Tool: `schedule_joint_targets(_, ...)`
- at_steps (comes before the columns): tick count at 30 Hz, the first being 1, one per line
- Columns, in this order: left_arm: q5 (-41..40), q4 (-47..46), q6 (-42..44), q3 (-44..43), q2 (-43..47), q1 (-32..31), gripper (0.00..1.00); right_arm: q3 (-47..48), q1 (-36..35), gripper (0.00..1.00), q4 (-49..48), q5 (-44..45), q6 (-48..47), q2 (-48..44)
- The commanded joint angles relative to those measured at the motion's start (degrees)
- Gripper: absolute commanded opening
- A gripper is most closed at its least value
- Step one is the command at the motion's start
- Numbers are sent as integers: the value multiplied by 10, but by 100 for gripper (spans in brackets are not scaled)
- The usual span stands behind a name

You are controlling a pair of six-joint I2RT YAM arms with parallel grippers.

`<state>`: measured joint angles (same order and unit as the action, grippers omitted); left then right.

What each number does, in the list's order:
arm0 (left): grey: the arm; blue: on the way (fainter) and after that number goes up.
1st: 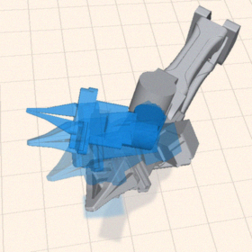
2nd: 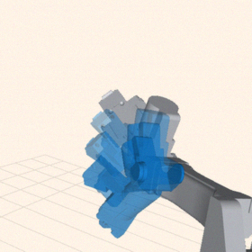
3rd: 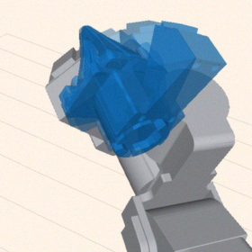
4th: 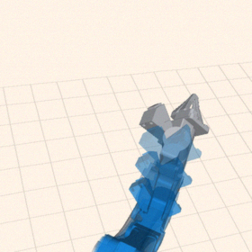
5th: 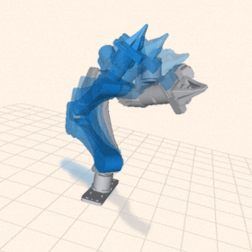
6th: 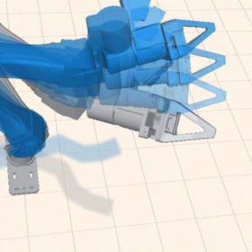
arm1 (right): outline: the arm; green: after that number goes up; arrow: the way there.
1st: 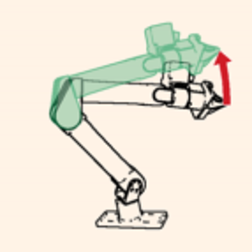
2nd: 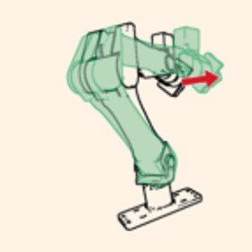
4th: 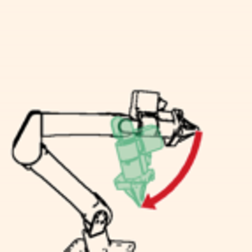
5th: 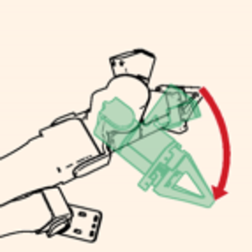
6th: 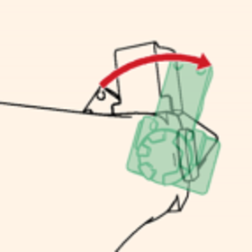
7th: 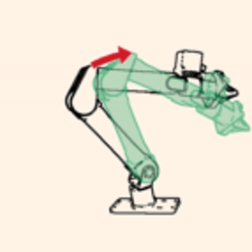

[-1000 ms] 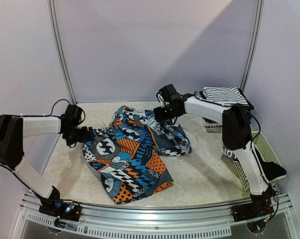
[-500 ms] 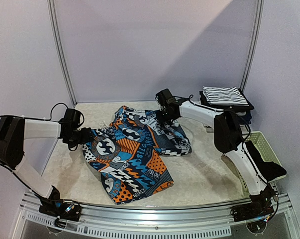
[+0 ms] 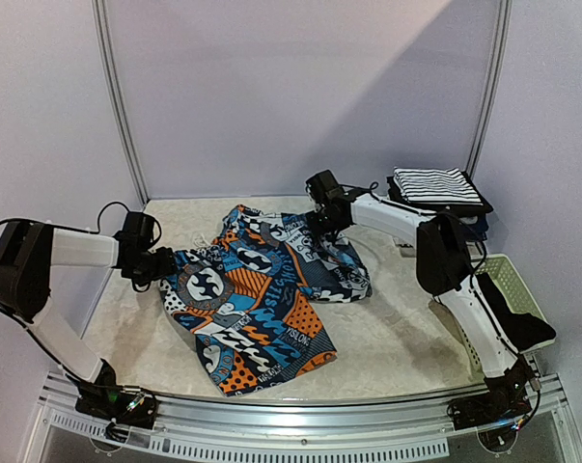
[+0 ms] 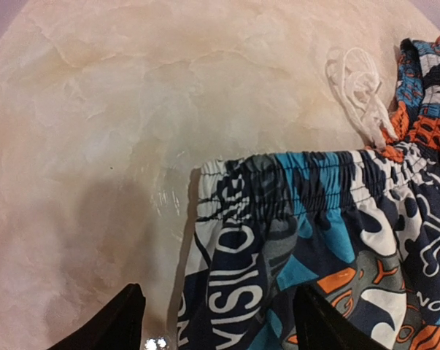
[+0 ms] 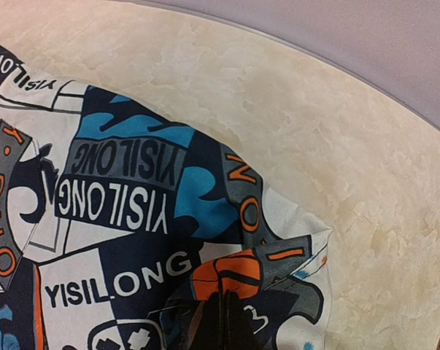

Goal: Fold and stack the mixed laundry pile
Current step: Smooth out the flattened shorts at the center of the board, then adjust the flattened shorts at the center of the board.

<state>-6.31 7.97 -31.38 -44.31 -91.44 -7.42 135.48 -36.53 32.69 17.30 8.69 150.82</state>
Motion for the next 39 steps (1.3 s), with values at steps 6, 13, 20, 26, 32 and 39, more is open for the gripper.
schedule_joint_targets(6,11,-23,-9,12,-12,7,60,-55,55,0,-11,-18,1,-63)
schedule_joint_targets(13,4,-29,-20,27,6,9,56,-86,124,2,-5,-55,14,-86)
schedule_joint_targets(20,-9,-38,-41,46,33,9,56,-71,135,46,5,-88,17,-94)
schedule_joint_targets(26,-28,-67,-62,78,71,14,79,-88,122,60,6,-135,23,-154)
schedule_joint_targets(32,40,-139,-58,80,48,26,82,-165,71,63,-51,-224,14,-222)
schedule_joint_targets(39,144,-157,-52,-3,-71,51,63,-172,35,62,-85,-433,49,-177)
